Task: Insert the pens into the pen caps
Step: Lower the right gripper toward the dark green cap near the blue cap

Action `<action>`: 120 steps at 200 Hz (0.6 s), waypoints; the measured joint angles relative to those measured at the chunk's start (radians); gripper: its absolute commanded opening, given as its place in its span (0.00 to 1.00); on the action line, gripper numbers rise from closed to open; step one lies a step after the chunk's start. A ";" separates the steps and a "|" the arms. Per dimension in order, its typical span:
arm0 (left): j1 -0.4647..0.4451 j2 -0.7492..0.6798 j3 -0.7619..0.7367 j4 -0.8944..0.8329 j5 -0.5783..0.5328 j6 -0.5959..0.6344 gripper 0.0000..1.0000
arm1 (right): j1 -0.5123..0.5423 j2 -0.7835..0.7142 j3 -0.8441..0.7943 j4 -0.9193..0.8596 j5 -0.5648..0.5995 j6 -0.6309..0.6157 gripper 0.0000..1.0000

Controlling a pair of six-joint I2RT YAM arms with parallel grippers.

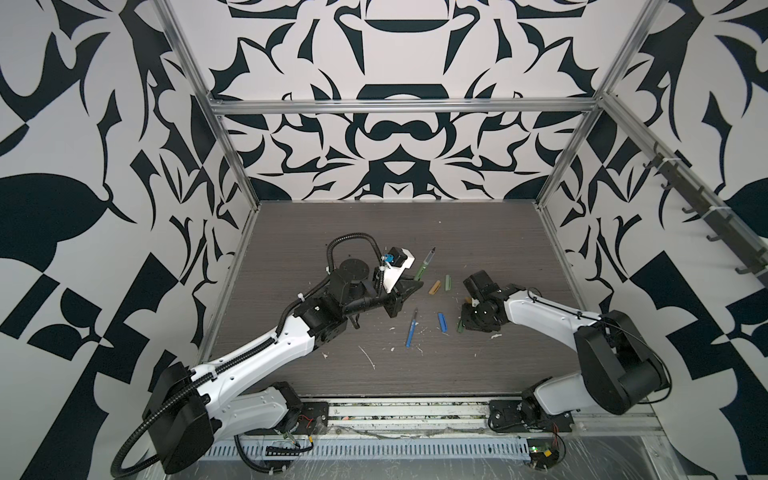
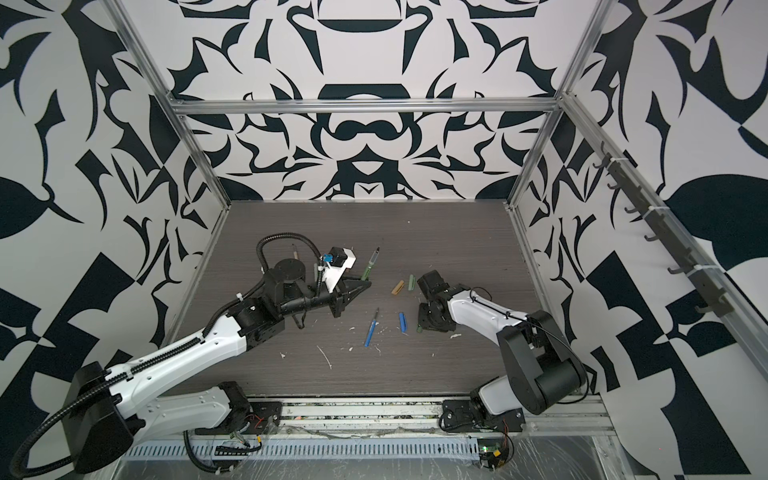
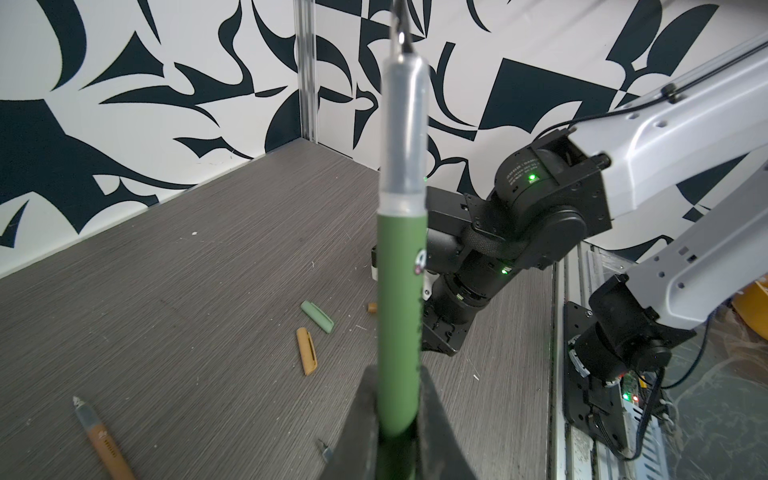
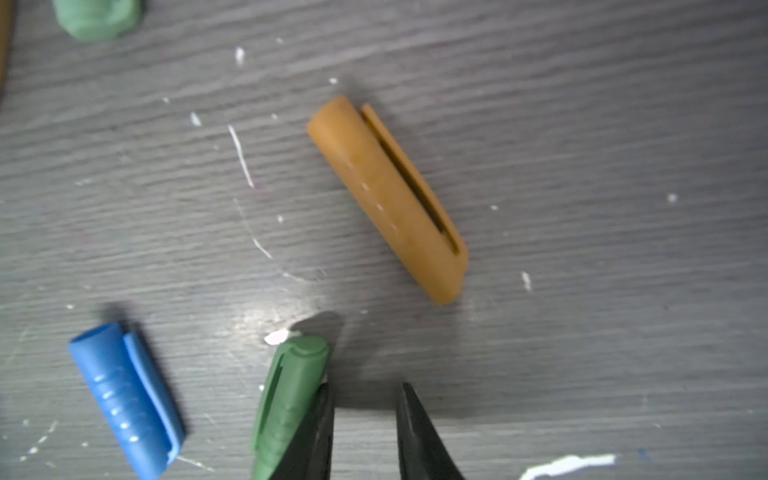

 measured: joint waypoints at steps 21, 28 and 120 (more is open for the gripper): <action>0.000 0.000 0.000 0.000 0.000 0.003 0.08 | 0.000 -0.010 0.016 -0.006 -0.001 -0.008 0.22; 0.000 0.000 0.000 0.000 0.000 0.003 0.07 | 0.000 -0.027 0.017 -0.013 0.000 -0.012 0.21; -0.003 0.000 0.000 0.000 0.040 -0.013 0.07 | -0.053 -0.174 0.026 -0.030 -0.078 -0.055 0.26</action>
